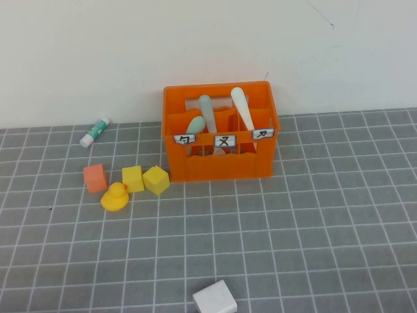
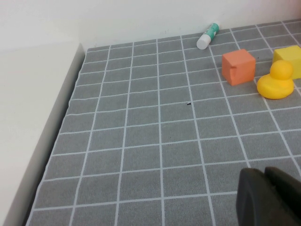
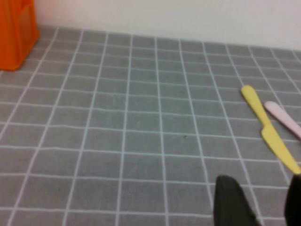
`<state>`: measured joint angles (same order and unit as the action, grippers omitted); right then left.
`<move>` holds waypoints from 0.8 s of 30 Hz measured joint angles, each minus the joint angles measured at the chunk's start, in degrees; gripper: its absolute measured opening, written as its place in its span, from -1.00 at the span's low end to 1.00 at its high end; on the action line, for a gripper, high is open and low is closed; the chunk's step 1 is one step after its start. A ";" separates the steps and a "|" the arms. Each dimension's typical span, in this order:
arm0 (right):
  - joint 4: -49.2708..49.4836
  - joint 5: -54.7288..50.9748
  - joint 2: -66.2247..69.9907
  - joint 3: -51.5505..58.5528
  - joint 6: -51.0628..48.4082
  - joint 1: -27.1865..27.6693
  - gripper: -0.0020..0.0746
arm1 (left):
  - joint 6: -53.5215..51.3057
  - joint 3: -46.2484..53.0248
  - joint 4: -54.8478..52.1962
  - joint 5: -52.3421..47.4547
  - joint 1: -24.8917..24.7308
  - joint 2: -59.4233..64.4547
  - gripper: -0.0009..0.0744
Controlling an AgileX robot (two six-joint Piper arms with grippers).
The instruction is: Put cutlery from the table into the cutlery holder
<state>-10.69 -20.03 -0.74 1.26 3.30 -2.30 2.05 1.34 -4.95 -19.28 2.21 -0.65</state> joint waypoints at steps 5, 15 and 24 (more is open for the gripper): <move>-2.79 -0.47 0.00 0.00 3.23 0.89 -0.28 | 0.00 0.00 0.00 0.00 0.00 0.00 -0.98; -3.36 -1.61 0.00 -0.10 5.32 2.30 -0.28 | 0.00 0.00 0.00 0.00 0.00 0.00 -0.98; -3.35 -1.65 0.00 -0.10 5.32 2.30 -0.28 | 0.00 0.00 0.00 0.00 0.00 0.00 -0.98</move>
<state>-14.04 -21.68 -0.74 1.16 8.62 0.00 2.05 1.34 -4.95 -19.28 2.21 -0.65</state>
